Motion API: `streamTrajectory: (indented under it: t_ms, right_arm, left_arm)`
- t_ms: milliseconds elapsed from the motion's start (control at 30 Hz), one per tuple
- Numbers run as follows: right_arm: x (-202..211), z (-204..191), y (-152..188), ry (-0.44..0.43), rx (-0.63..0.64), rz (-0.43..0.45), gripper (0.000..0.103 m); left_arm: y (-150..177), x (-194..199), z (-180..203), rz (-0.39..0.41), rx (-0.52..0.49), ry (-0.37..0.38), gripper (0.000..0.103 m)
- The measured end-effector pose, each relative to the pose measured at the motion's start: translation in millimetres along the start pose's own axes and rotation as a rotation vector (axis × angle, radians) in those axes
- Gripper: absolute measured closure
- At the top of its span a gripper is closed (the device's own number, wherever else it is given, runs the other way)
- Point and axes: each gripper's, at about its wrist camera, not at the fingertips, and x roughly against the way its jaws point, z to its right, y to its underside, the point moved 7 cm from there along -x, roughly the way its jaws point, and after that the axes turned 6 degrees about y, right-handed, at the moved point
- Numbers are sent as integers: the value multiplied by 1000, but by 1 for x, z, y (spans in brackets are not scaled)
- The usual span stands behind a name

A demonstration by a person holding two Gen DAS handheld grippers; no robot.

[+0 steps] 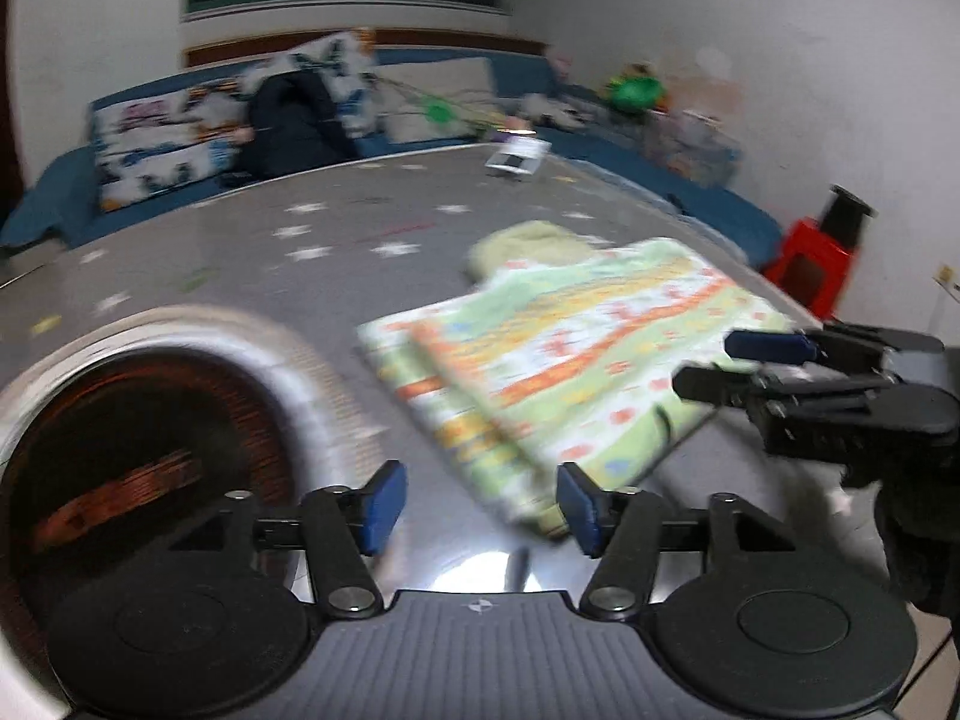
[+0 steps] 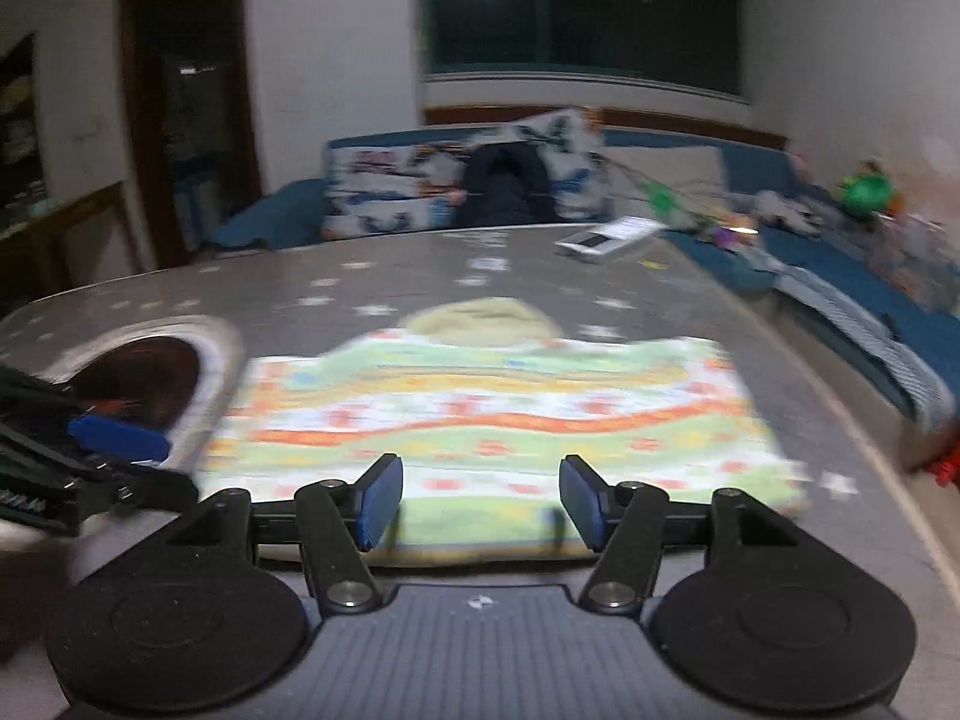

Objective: Fold clothes
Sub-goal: 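Open both tools, release the towel and pull back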

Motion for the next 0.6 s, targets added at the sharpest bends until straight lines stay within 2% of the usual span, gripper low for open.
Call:
streamTrajectory:
  t_ms: [100, 300, 400, 533, 600]
  right_arm:
    - [-1, -45, 2, -97, 54, -8, 35]
    - [-4, -134, 4, -279, 177, -6, 33]
    - [-12, -158, 6, -310, 215, -8, 32]
    - [-28, -161, 11, -289, 200, -34, 32]
    - [-35, -158, 13, -272, 189, -46, 31]
  left_arm:
    - [12, 32, -39, 38, 48, -89, 38]
    - [49, 92, -116, 101, 158, -280, 35]
    - [71, 114, -152, 111, 226, -363, 32]
    - [99, 130, -195, 115, 316, -455, 31]
    - [109, 135, -210, 117, 357, -474, 28]
